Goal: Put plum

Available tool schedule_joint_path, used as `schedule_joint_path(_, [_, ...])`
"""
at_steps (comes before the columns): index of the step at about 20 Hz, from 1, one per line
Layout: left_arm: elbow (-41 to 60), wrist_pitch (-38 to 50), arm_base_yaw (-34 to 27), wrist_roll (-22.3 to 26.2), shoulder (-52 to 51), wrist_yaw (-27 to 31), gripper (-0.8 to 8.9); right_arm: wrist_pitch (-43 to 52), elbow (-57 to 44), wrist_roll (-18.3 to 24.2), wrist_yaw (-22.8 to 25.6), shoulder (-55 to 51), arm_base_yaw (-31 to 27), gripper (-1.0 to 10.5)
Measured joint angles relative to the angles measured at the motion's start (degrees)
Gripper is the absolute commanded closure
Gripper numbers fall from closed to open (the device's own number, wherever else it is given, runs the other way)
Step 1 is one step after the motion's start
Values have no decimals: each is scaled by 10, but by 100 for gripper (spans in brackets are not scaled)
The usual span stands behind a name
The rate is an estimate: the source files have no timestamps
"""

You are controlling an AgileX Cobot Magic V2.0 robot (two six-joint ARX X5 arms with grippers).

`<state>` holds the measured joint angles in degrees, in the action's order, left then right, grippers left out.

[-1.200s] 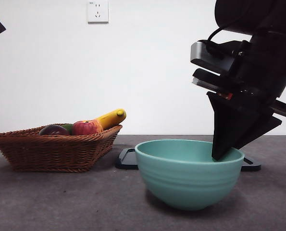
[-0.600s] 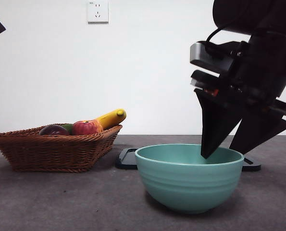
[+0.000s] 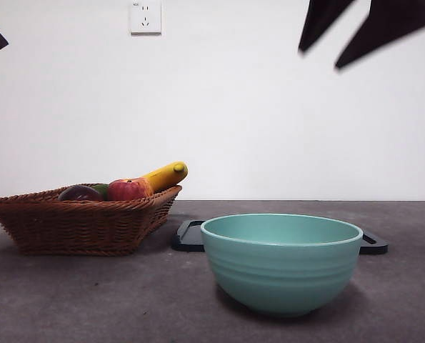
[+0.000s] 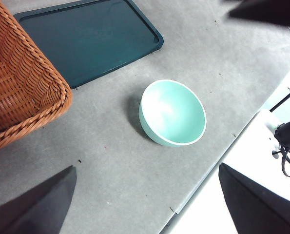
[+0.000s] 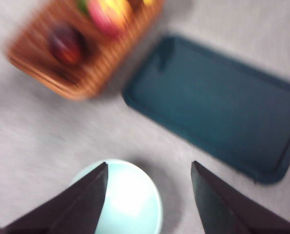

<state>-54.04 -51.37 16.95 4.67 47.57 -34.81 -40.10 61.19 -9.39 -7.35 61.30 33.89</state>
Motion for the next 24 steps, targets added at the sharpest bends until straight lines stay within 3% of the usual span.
schedule_joint_path(6, [0,-3,0,0,0,0,350,-92,24,2,-117,-76,0,676])
schedule_joint_path(8, [0,-3,0,0,0,0,350,-130,24,2,-137,-98,0,676])
schedule_joint_path(14, [0,-9,0,0,0,0,350,-230,24,6,-158,-124,0,676])
schedule_joint_path(24, [0,-9,0,0,0,0,350,-235,24,17,-165,-124,0,676])
